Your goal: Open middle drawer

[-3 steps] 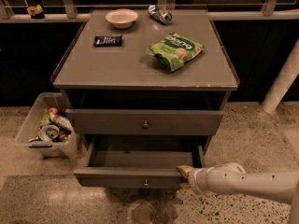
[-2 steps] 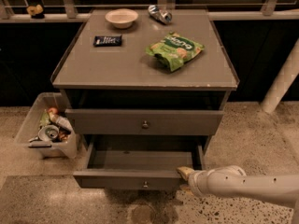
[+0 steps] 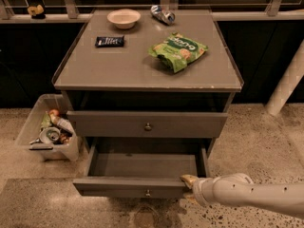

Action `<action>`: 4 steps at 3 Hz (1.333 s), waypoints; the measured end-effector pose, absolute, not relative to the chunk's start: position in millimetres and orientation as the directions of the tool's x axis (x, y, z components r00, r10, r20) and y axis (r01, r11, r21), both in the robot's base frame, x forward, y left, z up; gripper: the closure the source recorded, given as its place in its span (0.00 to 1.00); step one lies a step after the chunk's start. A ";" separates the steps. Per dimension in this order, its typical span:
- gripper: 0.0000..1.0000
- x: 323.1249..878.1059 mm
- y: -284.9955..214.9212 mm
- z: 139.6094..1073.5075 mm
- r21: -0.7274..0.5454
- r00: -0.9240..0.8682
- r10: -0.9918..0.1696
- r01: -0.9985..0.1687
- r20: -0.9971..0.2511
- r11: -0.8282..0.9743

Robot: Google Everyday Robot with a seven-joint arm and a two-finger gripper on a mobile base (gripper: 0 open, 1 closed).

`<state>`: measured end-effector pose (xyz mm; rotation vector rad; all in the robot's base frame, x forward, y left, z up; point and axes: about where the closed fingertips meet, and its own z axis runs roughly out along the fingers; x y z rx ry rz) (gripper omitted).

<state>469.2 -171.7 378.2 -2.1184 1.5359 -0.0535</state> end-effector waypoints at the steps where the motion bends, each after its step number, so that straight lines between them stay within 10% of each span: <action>1: 1.00 470.2 -172.5 378.6 -0.422 0.357 -0.898 -0.877 -0.256 -0.228; 4: 1.00 459.2 -173.4 374.2 -0.410 0.360 -0.894 -0.882 -0.265 -0.233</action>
Offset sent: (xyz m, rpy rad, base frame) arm -0.0093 -0.0187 -0.0723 -0.0232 0.0769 0.0079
